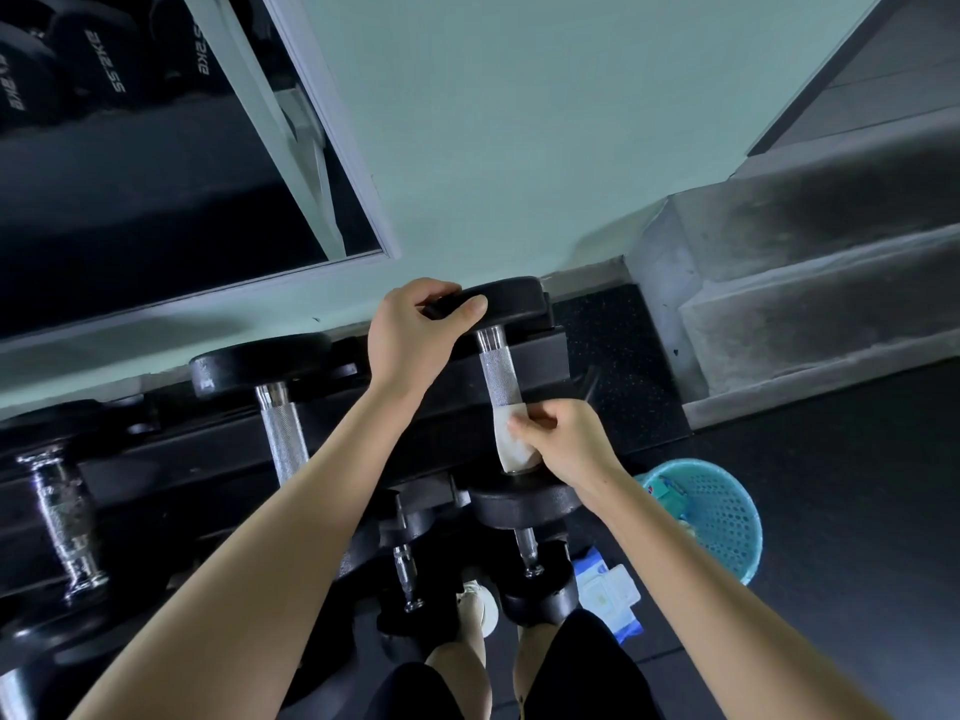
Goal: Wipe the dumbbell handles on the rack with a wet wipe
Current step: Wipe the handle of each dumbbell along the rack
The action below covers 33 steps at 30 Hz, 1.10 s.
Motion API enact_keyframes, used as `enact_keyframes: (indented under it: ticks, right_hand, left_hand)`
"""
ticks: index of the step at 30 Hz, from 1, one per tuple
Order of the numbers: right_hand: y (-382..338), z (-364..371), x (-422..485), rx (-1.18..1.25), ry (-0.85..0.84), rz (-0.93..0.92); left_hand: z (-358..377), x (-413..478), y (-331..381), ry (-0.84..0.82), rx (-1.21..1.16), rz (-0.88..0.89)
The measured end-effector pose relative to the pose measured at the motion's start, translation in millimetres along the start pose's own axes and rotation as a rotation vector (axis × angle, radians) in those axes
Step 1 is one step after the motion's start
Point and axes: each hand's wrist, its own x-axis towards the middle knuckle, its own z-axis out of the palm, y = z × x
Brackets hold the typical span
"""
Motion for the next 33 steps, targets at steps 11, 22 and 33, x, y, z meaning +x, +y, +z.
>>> enact_keyframes:
  ticks: [11, 22, 33]
  right_hand:
    - [-52, 11, 36, 0.302, 0.17, 0.008]
    - [-34, -6, 36, 0.433, -0.062, -0.028]
    - [5, -27, 40, 0.156, -0.351, -0.003]
  left_hand:
    - [3, 3, -2, 0.016, -0.002, -0.007]
    - [-2, 4, 5, -0.018, -0.052, -0.056]
    - [-1, 1, 5, 0.005, -0.068, -0.051]
